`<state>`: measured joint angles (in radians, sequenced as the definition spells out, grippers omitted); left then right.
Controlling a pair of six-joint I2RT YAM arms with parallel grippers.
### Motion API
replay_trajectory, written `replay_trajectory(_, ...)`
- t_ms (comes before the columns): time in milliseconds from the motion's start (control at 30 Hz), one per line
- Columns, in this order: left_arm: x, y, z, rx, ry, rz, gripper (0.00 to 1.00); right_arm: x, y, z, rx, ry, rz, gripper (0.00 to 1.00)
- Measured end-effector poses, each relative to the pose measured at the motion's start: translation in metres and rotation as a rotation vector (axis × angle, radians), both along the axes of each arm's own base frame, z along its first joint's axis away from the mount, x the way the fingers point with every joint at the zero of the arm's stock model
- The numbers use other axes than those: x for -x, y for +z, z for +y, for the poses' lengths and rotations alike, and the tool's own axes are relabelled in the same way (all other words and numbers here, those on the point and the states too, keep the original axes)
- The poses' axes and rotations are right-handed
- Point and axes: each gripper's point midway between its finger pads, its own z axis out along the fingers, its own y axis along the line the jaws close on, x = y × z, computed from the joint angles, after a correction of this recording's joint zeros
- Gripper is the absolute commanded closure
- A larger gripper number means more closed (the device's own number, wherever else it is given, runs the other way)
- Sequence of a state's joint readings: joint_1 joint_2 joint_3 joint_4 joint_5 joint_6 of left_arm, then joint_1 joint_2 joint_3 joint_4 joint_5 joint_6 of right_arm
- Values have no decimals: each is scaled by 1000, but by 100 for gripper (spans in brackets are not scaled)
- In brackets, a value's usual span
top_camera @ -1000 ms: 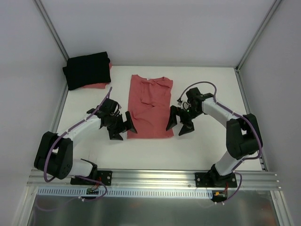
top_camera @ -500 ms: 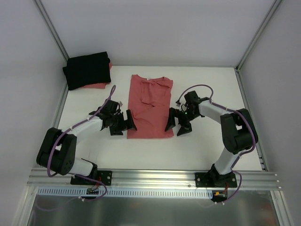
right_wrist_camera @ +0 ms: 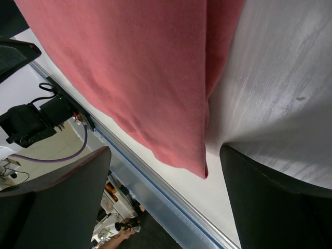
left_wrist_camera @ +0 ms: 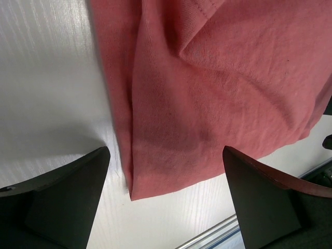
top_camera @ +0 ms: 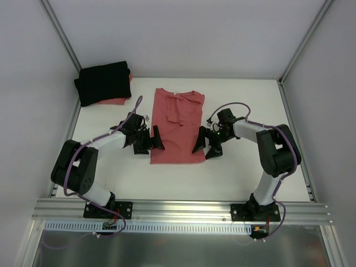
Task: Fold and stack the t-shirts
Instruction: Fold the folded rectangular tshirt in 1/3 of the way
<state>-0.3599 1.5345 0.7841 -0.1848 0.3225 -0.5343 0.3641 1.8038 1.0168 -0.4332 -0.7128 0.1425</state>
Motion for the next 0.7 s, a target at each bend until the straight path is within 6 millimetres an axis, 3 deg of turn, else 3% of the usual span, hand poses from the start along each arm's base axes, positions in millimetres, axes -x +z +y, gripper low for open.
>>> replay_trajectory(267,5,0,-3,19,-12,15,8,-11,2,9,-40,-34,-14,9)
replay_trajectory(500,33,0,1,31,-26,38,8,-11,1,12,-66,-47,-14,9)
replay_trajectory(700,43,0,0,52,-3,46,8,-9,1,13,-84,-52,-21,10)
